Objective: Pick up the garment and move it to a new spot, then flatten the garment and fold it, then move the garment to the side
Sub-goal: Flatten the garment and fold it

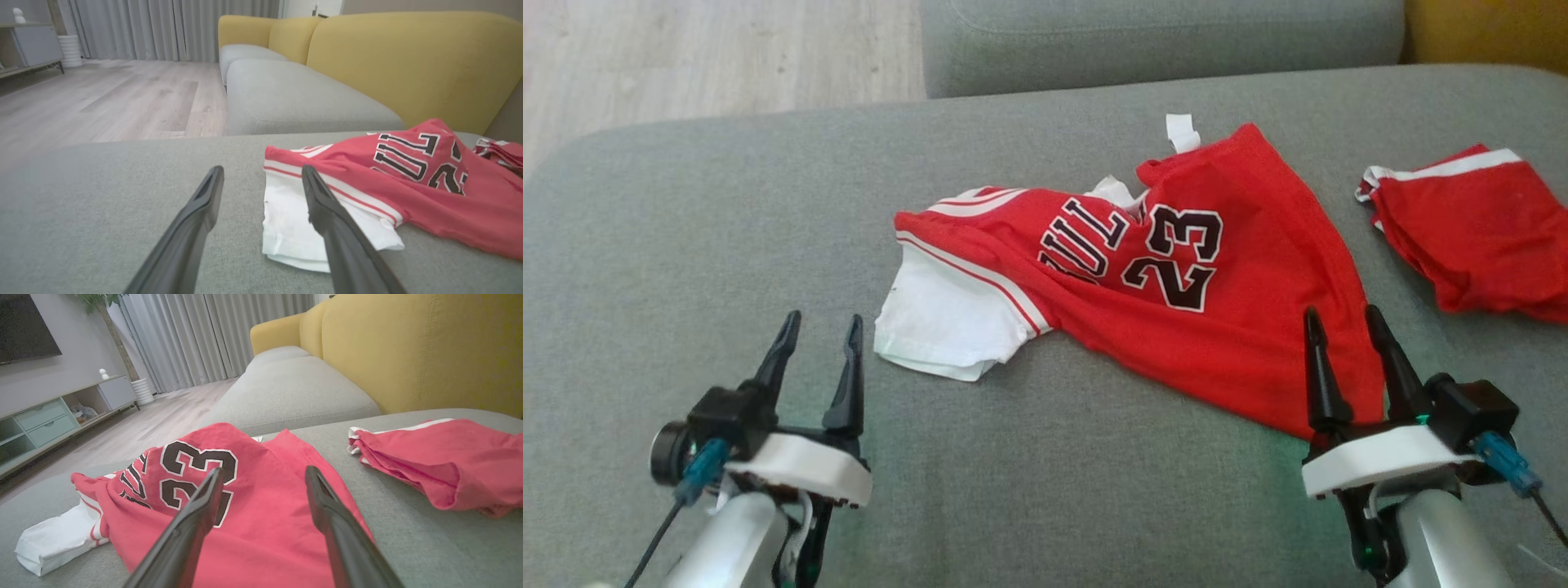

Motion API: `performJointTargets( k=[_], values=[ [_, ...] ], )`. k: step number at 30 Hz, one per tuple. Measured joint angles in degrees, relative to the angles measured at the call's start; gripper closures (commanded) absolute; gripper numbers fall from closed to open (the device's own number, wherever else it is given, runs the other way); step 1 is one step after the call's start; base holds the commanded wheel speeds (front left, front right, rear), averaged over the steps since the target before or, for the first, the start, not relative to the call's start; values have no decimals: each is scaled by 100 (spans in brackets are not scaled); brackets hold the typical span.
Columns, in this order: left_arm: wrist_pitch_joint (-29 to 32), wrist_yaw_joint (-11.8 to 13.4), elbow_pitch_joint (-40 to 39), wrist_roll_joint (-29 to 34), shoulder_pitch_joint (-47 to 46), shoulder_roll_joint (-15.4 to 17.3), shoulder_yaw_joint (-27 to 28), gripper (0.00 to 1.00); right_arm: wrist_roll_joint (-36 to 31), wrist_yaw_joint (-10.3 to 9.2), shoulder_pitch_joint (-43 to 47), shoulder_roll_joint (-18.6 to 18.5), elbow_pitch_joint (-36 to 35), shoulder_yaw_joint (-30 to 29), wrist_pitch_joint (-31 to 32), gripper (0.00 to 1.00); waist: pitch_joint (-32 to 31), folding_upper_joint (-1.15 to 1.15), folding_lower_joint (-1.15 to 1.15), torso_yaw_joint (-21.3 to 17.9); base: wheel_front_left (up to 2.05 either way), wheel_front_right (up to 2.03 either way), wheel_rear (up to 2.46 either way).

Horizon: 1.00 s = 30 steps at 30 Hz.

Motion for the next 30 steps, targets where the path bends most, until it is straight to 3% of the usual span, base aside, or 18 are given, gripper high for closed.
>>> performJointTargets(
  k=[4, 14, 30],
  values=[
    [344, -302, 553, 85, -335, 3, -304, 0, 3, 0, -7, -1, -52, 16, 1, 0, 170, 0, 1, -83, 0, 0, 0],
    [675, -712, 1480, 32, -831, -1, -449, 0, 14, 0, -148, -1, -53, 166, 1, 0, 415, 0, 1, -279, 0, 0, 0],
    [1059, -920, 2543, 200, -1553, -58, -779, 0, 59, 0, -294, -1, 21, 160, -1, 0, 624, 0, 1, -538, 0, 0, 0]
  ],
)
